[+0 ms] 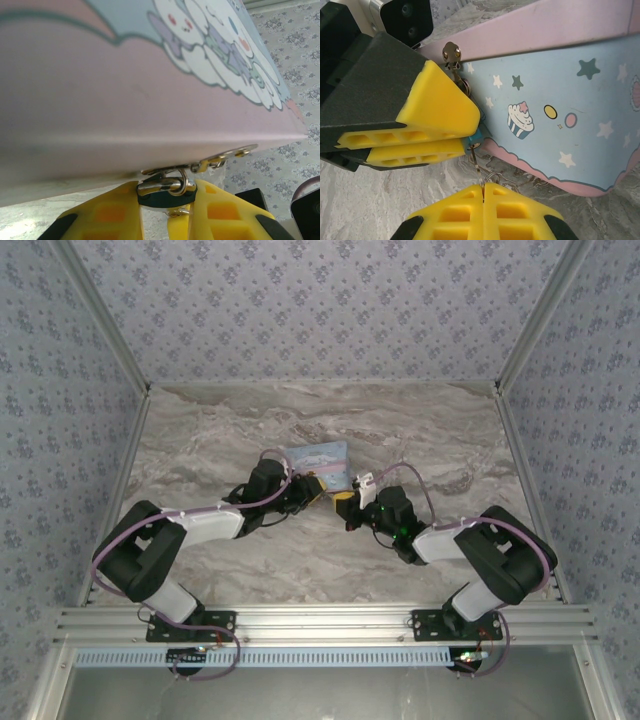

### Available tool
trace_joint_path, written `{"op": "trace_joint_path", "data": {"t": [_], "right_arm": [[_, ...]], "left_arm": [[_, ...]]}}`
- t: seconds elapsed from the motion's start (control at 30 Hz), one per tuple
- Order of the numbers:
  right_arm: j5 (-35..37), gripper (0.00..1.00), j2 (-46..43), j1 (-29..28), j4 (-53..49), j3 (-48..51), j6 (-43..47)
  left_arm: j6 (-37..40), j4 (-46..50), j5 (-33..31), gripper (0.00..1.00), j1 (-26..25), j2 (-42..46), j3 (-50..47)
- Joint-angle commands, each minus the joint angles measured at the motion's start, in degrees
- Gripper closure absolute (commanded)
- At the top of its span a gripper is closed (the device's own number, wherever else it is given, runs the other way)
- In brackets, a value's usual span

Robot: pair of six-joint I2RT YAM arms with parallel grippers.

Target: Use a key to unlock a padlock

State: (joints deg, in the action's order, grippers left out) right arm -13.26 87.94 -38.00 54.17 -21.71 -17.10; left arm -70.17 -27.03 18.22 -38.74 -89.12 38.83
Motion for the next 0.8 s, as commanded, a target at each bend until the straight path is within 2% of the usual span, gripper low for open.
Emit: {"op": "trace_joint_path", "data": {"t": [0.0,0.77], "right_arm": [[1.02,1.0,-0.35,0.33,0.25,-0.31,-0.12],[-0.09,1.0,-1.27,0.28,2.65,0.18,-0.78]], "left_arm": [[-0.49,-2.83,0.77,0.83,-0.45,0.87,0.14],[-0.73,-3.6,1.59,0.83,-0.44,0.27,0.46]]}}
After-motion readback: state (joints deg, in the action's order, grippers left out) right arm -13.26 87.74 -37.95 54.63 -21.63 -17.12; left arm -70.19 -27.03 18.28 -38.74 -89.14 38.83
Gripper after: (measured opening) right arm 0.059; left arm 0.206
